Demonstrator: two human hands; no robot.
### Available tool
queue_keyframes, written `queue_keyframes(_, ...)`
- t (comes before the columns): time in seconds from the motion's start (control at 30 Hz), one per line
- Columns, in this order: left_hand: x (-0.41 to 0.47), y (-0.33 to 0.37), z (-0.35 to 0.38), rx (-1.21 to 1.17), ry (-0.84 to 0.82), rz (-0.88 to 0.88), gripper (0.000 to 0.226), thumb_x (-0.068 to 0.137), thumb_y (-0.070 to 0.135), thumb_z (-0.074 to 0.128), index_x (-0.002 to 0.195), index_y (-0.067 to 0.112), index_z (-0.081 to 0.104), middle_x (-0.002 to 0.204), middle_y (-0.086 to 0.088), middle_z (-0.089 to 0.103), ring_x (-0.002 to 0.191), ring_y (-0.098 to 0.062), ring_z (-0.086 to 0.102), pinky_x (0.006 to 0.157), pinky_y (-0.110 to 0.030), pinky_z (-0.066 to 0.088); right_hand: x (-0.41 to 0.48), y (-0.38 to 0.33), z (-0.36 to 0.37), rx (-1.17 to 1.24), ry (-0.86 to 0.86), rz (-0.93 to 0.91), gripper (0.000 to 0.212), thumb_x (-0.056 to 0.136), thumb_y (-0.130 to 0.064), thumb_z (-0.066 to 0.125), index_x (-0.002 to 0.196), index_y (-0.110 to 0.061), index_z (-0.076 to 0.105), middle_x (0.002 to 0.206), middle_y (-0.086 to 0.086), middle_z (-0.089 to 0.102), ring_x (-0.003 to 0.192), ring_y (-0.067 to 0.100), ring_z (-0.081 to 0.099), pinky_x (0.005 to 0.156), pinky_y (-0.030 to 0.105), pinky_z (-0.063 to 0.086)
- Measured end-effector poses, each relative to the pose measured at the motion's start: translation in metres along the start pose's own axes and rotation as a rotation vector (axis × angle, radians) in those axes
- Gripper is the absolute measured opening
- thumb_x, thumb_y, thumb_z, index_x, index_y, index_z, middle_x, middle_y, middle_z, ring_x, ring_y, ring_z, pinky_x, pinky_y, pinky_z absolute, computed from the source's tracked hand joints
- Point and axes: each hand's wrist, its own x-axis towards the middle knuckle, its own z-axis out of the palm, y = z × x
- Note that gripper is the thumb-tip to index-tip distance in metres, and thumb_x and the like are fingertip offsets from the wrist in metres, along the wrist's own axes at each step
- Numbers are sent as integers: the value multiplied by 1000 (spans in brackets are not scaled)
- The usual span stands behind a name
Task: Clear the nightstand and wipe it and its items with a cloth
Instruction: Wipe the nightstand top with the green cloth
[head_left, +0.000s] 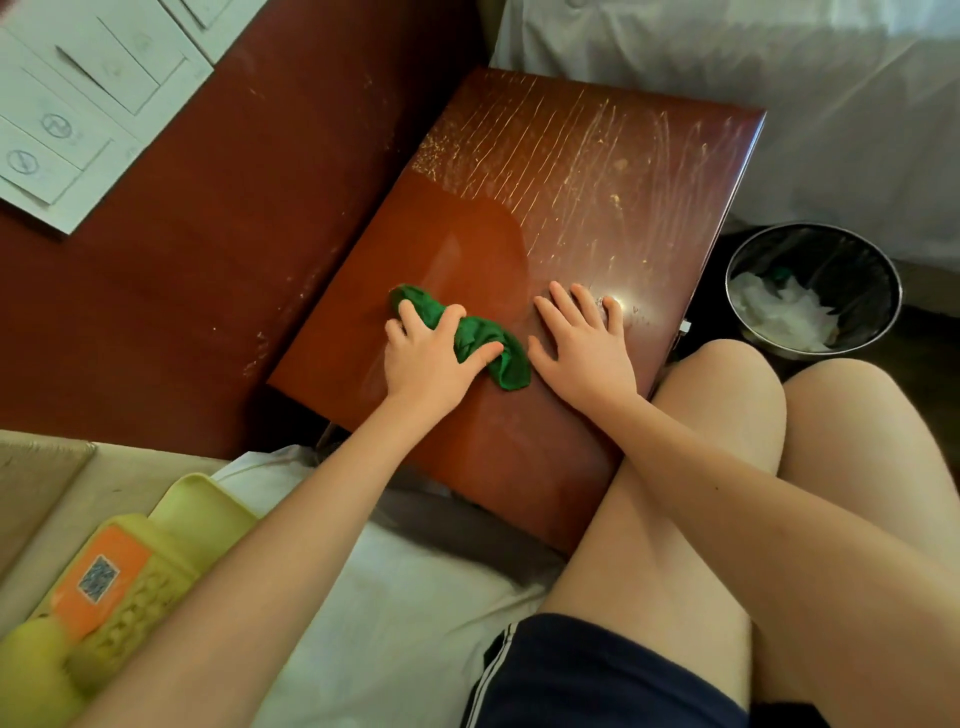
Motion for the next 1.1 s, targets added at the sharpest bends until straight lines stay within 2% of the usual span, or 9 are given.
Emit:
queue_keyframes(0.13,-16,5,-15,210,-203,-82,73,86,74,16,148,35,12,142,-21,26,124,-38,35,95,-39,37,-5,4,-3,114,43,-36,40,97,-21,42,136,-16,48,148,4,38,142,26,21,115,43,2)
queue_keyframes(0.2,-17,5,-26,355,-174,-34,72,87,73,16,148,33,17,140,-19,31,124,-34,34,97,-37,34,-8,5,-4,179,94,-37,37,96,-15,44,132,-12,53,143,6,46,139,26,29,115,41,7)
queue_keyframes(0.37,-3,-11,-16,317,39,527,56,95,54,35,147,37,21,156,-6,10,136,-27,24,103,-43,30,-12,5,-6,286,158,-7,35,90,-7,44,121,-7,60,134,9,54,131,29,40,110,39,23)
queue_keyframes(0.47,0,-18,3,327,66,698,49,98,46,25,146,36,29,145,-6,39,115,-27,49,82,-41,44,-12,4,-9,325,156,-15,37,87,-4,44,119,-6,61,128,10,58,126,30,47,108,45,32)
queue_keyframes(0.57,0,-20,13,150,216,655,45,95,40,33,131,27,54,114,-9,59,87,-29,60,64,-35,44,-13,2,-12,336,181,-51,38,82,-4,42,112,-3,65,118,11,64,117,32,54,99,49,40)
queue_keyframes(0.77,18,19,11,-18,252,83,42,100,32,37,142,29,33,142,-6,36,122,-26,41,89,-41,39,-16,7,-9,212,259,-93,29,82,-7,50,104,-8,68,110,6,68,110,29,58,97,41,36)
queue_keyframes(0.83,27,30,15,-5,280,74,50,99,22,41,146,32,27,150,-2,30,133,-24,30,100,-44,32,-18,13,-9,133,294,-84,27,81,-8,51,102,-7,69,108,7,69,107,30,59,96,35,30)
queue_keyframes(0.97,40,37,18,-124,339,116,46,98,11,39,140,29,43,143,4,45,133,-18,34,102,-38,30,-19,20,-9,50,292,-17,33,81,-12,44,103,-6,68,109,8,68,109,34,57,96,35,24)
queue_keyframes(1.1,44,33,21,-106,290,266,42,98,35,38,140,35,42,148,4,40,136,-22,33,104,-41,31,-17,24,-8,20,284,-1,42,79,-17,34,102,-6,67,107,7,67,108,33,56,95,36,27)
